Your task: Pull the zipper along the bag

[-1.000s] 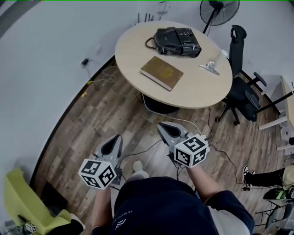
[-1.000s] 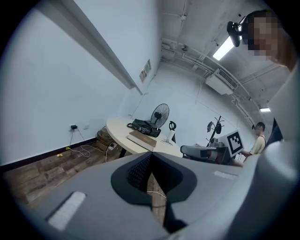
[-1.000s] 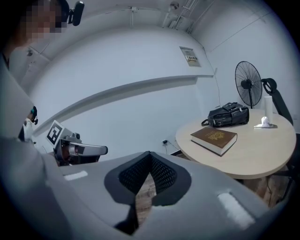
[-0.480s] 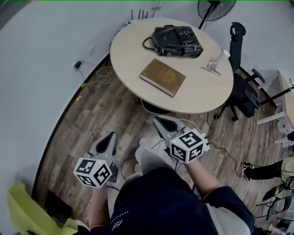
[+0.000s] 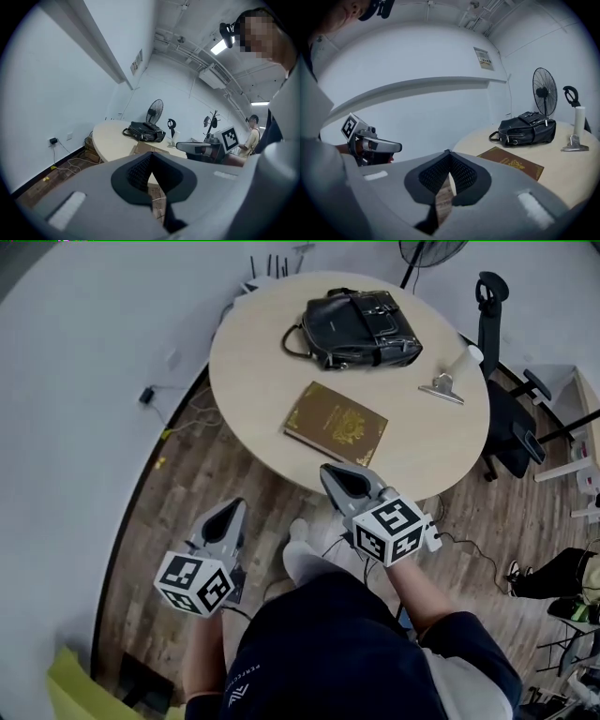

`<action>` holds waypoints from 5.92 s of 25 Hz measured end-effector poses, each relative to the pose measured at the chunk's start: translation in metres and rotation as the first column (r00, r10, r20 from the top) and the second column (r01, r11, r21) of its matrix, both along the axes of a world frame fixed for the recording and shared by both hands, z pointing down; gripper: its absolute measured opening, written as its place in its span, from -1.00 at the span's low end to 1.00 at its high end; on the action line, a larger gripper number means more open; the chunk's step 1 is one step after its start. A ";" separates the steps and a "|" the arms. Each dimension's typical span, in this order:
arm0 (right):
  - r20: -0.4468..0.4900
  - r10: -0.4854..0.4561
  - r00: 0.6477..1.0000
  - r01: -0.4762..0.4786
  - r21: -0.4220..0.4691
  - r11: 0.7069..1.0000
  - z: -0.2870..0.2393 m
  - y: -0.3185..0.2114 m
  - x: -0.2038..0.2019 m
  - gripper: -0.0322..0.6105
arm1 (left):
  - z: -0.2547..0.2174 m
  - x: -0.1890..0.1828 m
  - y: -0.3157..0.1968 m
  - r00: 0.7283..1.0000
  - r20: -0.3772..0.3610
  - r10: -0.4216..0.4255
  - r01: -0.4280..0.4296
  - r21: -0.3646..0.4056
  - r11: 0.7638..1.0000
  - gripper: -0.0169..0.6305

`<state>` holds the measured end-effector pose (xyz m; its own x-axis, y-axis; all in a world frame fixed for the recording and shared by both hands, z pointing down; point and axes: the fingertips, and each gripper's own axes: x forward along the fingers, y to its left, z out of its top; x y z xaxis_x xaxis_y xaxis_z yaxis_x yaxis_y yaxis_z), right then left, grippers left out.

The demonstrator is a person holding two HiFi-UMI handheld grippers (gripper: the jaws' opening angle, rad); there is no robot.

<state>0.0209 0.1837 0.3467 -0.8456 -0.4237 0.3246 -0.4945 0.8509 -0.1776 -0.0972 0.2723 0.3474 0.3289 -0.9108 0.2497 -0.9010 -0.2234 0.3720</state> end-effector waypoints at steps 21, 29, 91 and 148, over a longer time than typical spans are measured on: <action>-0.027 0.236 0.971 -0.236 0.000 0.972 0.008 -0.184 0.028 -0.89 | 0.011 0.025 -0.220 0.967 0.054 0.250 -0.246 -0.079 0.966 -0.79; -0.037 0.338 0.940 -0.337 0.034 0.941 0.002 -0.212 0.049 -0.89 | 0.018 0.044 -0.276 0.936 0.116 0.332 -0.320 -0.110 0.941 -0.67; -0.120 0.553 0.824 -0.562 -0.048 0.826 0.071 -0.279 0.075 -0.89 | 0.114 0.073 -0.442 0.963 0.221 0.158 -0.053 -0.418 0.907 -0.53; -0.106 0.486 0.868 -0.489 -0.003 0.872 0.050 -0.305 0.019 -0.88 | 0.090 0.075 -0.418 0.633 0.411 0.656 -0.533 -0.382 0.755 -0.86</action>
<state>0.0402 -0.1209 0.3966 -0.4970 -0.7628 0.4137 -0.8612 0.4922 -0.1268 -0.0225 -0.1460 0.4370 0.5541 -0.4659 0.6898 -0.6600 -0.7509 0.0229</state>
